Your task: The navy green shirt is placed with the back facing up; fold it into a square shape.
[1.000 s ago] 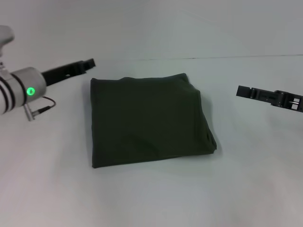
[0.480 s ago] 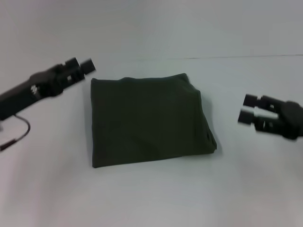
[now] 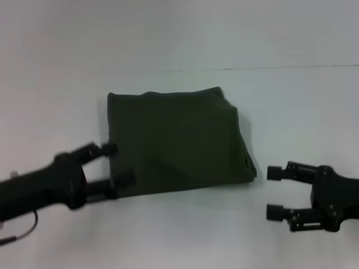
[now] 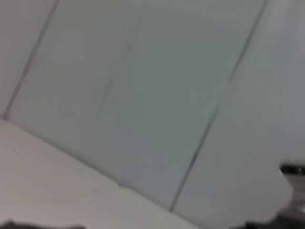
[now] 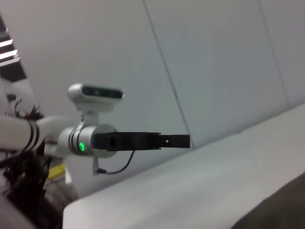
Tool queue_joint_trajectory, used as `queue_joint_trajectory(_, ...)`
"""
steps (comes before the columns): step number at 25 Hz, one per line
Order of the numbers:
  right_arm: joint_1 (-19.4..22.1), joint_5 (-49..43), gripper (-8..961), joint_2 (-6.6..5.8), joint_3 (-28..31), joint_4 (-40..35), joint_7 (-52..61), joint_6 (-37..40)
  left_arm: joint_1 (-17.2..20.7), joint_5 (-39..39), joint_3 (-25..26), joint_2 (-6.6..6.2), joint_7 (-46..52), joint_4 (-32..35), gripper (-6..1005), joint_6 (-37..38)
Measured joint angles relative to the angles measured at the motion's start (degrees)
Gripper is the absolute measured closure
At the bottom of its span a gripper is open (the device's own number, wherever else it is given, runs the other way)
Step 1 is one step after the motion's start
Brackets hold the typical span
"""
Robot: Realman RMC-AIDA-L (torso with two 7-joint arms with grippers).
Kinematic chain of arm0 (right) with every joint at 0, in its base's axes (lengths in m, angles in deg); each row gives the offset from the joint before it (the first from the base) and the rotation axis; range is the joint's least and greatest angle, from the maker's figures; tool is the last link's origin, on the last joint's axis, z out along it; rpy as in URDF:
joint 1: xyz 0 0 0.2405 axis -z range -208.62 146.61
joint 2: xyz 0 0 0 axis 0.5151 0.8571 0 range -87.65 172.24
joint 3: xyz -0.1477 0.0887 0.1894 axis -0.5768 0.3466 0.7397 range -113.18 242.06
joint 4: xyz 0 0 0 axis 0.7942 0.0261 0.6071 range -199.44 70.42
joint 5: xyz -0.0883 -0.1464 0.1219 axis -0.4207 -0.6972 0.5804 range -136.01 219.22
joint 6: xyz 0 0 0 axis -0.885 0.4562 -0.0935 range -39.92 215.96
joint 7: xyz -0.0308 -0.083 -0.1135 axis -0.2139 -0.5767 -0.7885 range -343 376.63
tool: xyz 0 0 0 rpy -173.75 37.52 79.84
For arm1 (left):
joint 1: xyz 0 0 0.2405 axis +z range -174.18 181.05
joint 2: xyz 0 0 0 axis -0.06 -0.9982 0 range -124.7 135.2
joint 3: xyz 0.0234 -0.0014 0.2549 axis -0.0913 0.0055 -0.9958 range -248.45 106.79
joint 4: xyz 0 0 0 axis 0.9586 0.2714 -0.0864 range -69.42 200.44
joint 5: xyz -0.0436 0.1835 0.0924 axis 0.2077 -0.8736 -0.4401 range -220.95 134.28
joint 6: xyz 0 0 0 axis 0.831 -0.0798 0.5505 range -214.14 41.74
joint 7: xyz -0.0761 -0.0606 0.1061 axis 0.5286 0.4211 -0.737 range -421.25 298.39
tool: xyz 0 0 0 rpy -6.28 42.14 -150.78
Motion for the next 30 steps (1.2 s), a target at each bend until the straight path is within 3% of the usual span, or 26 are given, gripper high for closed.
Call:
queue_joint_trajectory(10, -4.09, -8.83, 13, 1.24, -1.56, -2.12, 4.62, -1.93, -1.13, -10.01, -3.43, 0.00, -0.77, -1.21, 31, -0.35)
queue_joint_trajectory(30, -4.78, -9.38, 13, 1.31, -1.12, -2.13, 4.90, -2.08, -2.07, -10.45, -4.15, -0.10, -0.56, -1.75, 30, -1.81)
